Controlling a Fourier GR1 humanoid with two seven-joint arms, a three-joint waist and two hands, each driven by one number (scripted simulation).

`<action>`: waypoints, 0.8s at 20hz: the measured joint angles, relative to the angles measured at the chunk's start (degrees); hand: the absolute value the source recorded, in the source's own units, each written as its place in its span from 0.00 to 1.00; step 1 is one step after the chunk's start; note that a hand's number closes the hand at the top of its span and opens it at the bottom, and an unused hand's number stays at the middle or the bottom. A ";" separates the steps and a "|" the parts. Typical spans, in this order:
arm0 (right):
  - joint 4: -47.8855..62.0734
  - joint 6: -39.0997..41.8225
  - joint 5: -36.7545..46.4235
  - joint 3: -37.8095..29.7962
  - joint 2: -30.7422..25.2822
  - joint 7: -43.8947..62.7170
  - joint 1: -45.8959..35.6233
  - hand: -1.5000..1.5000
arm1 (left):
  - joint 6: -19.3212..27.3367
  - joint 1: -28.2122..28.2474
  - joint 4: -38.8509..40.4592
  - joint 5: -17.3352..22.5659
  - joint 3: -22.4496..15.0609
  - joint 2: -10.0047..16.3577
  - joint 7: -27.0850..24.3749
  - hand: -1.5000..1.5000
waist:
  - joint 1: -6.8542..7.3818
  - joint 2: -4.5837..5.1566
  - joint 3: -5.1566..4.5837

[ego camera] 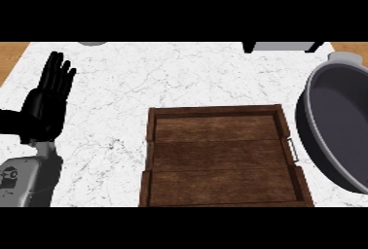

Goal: Pick the pear from the tray and place it in the pot

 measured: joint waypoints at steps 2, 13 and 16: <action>5.76 -0.16 -2.51 -2.61 -1.80 -4.26 -1.41 1.00 | -0.10 -0.04 0.22 -0.21 -0.26 -0.37 -0.25 0.50 | 0.13 0.01 -0.02; 38.29 -7.44 0.41 -3.39 -7.69 -19.34 -13.91 1.00 | -1.27 1.24 -0.35 -0.40 -0.08 -1.25 -1.37 0.50 | 0.75 0.09 -0.05; 45.93 -6.33 1.29 -2.49 -9.00 -20.60 -16.22 1.00 | -0.54 1.08 -1.53 -1.05 -0.87 -1.85 -0.30 0.50 | 1.03 0.14 -0.03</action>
